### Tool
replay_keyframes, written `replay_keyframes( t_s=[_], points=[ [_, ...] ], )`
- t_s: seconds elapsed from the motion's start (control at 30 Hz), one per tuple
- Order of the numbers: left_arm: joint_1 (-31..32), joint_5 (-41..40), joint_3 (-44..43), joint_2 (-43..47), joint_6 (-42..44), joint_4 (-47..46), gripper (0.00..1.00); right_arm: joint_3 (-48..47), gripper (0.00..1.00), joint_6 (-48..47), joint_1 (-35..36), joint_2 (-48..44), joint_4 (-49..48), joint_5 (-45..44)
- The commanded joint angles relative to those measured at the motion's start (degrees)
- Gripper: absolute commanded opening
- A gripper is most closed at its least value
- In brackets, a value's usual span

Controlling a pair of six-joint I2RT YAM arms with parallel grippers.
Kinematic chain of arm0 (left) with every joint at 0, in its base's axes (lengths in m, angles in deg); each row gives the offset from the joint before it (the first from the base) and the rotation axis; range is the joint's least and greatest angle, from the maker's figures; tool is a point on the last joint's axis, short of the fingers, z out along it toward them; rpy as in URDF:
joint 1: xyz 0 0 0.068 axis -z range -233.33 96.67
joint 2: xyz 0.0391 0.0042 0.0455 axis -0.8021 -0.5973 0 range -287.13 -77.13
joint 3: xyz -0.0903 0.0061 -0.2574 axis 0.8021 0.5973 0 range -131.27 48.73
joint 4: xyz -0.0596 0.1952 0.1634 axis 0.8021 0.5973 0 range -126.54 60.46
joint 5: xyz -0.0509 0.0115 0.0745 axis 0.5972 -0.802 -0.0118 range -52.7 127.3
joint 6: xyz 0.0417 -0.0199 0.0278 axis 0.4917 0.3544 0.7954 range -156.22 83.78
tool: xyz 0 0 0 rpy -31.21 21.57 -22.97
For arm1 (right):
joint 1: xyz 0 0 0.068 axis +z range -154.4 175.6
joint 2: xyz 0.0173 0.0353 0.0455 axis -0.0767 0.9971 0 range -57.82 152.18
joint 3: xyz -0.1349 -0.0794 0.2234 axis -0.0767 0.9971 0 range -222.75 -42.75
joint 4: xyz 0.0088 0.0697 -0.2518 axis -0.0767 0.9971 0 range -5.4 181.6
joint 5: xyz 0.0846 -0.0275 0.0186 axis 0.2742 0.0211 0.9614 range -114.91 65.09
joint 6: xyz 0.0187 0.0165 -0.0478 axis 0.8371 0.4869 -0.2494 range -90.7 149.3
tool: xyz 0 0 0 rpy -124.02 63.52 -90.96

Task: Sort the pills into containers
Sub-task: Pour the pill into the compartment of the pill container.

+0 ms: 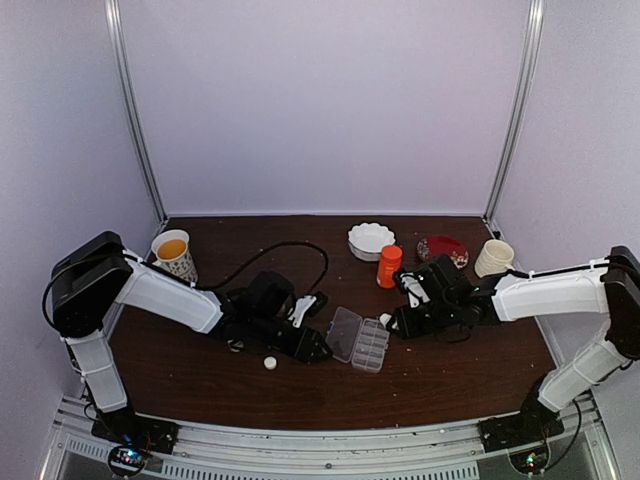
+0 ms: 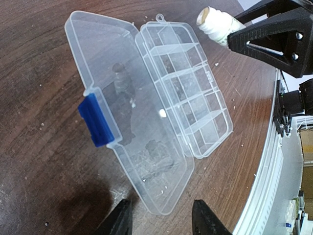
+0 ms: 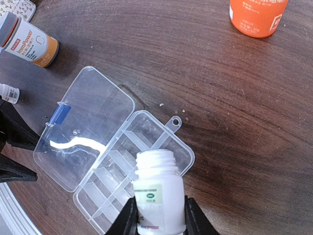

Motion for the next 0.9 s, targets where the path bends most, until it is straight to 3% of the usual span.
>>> replay_keyframes(
  t_s=[0.0,0.87],
  points=[
    [-0.17,0.29,-0.56,-0.76,0.19,-1.66,0.45,-0.61,0.0,0.54,-0.33,1.16,1.49,-0.23],
    [-0.18,0.19,-0.25,-0.5,0.03,-1.86,0.45,-7.43,0.0,-2.52,-0.33,4.85,9.89,-2.62]
  ],
)
